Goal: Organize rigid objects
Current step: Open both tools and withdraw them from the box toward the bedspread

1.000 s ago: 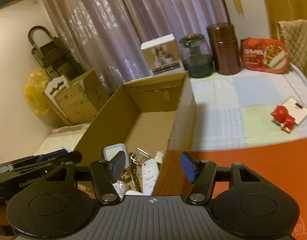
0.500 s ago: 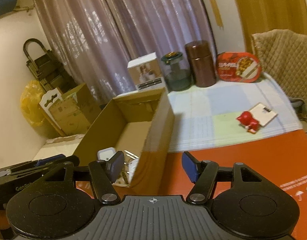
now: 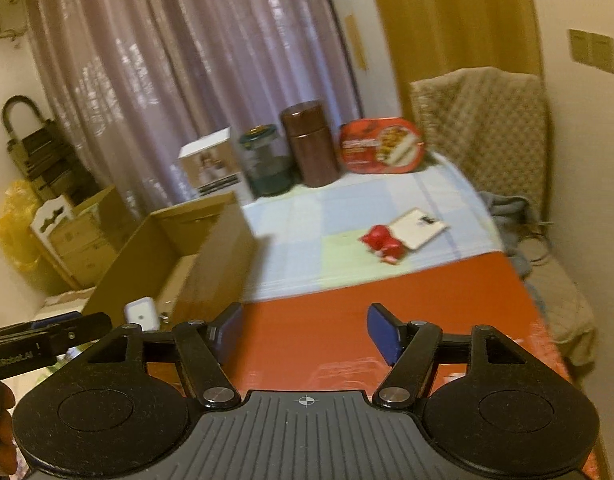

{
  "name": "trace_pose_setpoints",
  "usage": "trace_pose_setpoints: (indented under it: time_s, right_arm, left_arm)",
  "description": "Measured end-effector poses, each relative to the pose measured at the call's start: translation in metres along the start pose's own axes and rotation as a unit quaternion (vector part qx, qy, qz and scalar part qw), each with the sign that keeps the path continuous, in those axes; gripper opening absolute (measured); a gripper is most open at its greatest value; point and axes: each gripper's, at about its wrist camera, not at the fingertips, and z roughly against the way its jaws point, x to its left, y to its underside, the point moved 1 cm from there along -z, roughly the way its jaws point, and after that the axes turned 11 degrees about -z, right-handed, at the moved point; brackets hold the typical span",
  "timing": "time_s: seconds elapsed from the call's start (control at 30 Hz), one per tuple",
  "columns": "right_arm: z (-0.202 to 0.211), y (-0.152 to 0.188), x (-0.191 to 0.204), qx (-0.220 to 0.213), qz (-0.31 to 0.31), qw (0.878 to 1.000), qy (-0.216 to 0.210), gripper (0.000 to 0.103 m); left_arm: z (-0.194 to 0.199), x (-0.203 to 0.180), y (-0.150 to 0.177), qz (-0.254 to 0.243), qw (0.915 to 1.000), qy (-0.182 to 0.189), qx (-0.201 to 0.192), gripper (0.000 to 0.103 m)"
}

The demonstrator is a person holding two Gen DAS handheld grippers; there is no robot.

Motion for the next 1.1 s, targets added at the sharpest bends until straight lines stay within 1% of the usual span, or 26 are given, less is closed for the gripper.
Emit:
trace_pose_setpoints:
  time_s: [0.03, 0.07, 0.1, 0.17, 0.27, 0.37, 0.5, 0.6, 0.7, 0.83, 1.0, 1.1]
  right_arm:
    - [0.004, -0.002, -0.005, -0.003, -0.002, 1.0, 0.004, 0.065]
    - [0.009, -0.003, -0.011, -0.006, -0.004, 1.0, 0.009, 0.065]
    - [0.013, -0.004, -0.015, -0.008, -0.005, 1.0, 0.013, 0.065]
    - [0.022, -0.006, -0.023, -0.012, -0.007, 1.0, 0.02, 0.066]
    - [0.034, -0.009, -0.034, -0.018, -0.008, 0.999, 0.029, 0.066]
    - [0.044, -0.012, -0.042, -0.024, -0.01, 0.999, 0.036, 0.066]
    - [0.049, -0.017, -0.049, -0.028, -0.01, 0.999, 0.039, 0.067]
    - [0.049, -0.02, -0.058, -0.028, -0.01, 0.999, 0.043, 0.068]
    - [0.043, -0.024, -0.07, -0.023, -0.007, 0.999, 0.049, 0.068]
    - [0.023, -0.033, -0.092, -0.011, -0.003, 0.998, 0.056, 0.068]
    - [-0.017, -0.047, -0.118, 0.005, 0.021, 0.998, 0.051, 0.068]
    - [-0.047, -0.054, -0.134, 0.016, 0.039, 0.998, 0.045, 0.068]
  left_arm:
    - [-0.002, -0.005, -0.001, -0.003, 1.0, 0.002, 0.0, 0.065]
    - [-0.003, -0.011, -0.002, -0.006, 1.0, 0.005, -0.001, 0.071]
    - [-0.004, -0.017, -0.003, -0.008, 0.9999, 0.008, -0.002, 0.074]
    - [-0.006, -0.028, -0.006, -0.014, 0.9998, 0.014, -0.004, 0.075]
    - [-0.009, -0.043, -0.009, -0.021, 0.9996, 0.02, -0.002, 0.079]
    - [-0.011, -0.056, -0.012, -0.029, 0.9993, 0.025, -0.004, 0.08]
    - [-0.019, -0.07, -0.016, -0.035, 0.999, 0.028, -0.005, 0.083]
    - [-0.03, -0.079, -0.019, -0.035, 0.999, 0.028, -0.002, 0.083]
    - [-0.048, -0.087, -0.023, -0.026, 0.9993, 0.028, 0.005, 0.083]
    - [-0.082, -0.097, -0.029, -0.019, 0.9995, 0.02, 0.015, 0.083]
    - [-0.13, -0.109, -0.033, -0.018, 0.9995, 0.007, 0.025, 0.083]
    - [-0.165, -0.114, -0.033, -0.022, 0.9992, 0.009, 0.032, 0.083]
